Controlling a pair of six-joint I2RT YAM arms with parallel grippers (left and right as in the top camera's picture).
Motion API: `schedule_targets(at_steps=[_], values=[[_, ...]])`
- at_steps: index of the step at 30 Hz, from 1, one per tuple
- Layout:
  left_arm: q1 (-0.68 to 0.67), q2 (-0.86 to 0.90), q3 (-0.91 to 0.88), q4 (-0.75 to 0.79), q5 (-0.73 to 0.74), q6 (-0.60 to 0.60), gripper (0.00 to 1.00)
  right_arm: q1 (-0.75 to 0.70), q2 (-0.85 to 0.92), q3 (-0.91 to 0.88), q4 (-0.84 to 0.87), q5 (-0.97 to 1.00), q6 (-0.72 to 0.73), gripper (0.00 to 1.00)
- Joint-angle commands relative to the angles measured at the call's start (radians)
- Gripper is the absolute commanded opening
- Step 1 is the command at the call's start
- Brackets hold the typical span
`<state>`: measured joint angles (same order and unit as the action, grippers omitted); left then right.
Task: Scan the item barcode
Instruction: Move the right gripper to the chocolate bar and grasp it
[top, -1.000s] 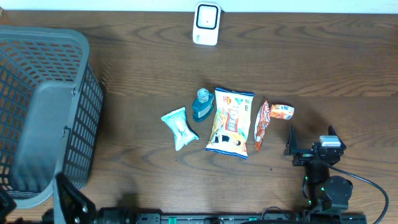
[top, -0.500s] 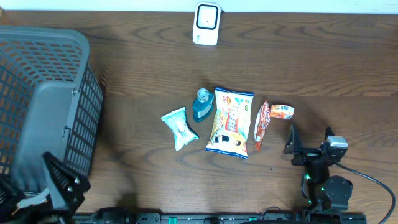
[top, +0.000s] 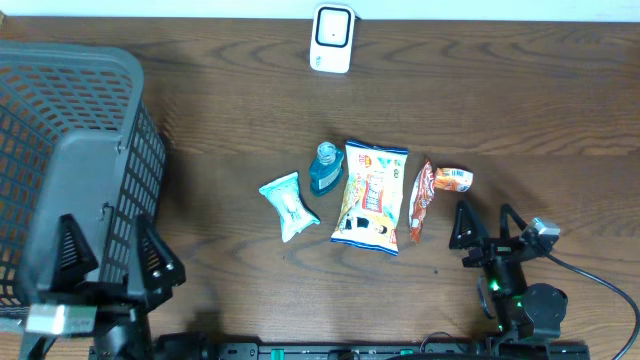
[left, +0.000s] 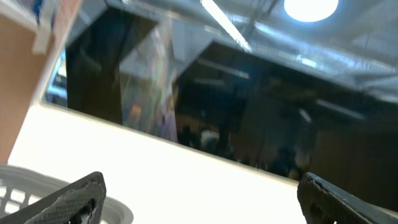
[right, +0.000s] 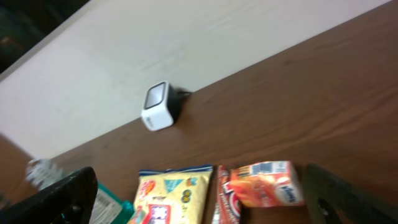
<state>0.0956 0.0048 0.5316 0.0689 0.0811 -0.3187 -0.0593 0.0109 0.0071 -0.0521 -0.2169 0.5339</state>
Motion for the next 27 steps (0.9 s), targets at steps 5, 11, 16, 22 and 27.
schedule_targets(at_steps=[5, 11, 16, 22, 27], values=[[0.004, 0.034, -0.01, -0.24, 0.031, -0.016, 0.98, 0.008, 0.039, 0.025, -0.014, -0.092, 0.003, 0.99], [0.004, 0.053, -0.024, -0.304, 0.033, -0.016, 0.98, 0.008, 0.163, 0.134, -0.064, -0.098, -0.038, 0.99], [0.004, 0.053, -0.064, -0.303, 0.097, 0.035, 0.98, 0.009, 0.35, 0.289, -0.145, -0.112, -0.1, 0.99], [0.004, 0.053, -0.134, -0.304, 0.174, 0.048, 0.98, 0.009, 0.624, 0.515, -0.325, -0.111, -0.166, 0.99], [0.004, 0.053, -0.175, -0.313, 0.174, 0.048, 0.98, 0.009, 0.831, 0.694, -0.533, -0.137, -0.184, 0.99]])
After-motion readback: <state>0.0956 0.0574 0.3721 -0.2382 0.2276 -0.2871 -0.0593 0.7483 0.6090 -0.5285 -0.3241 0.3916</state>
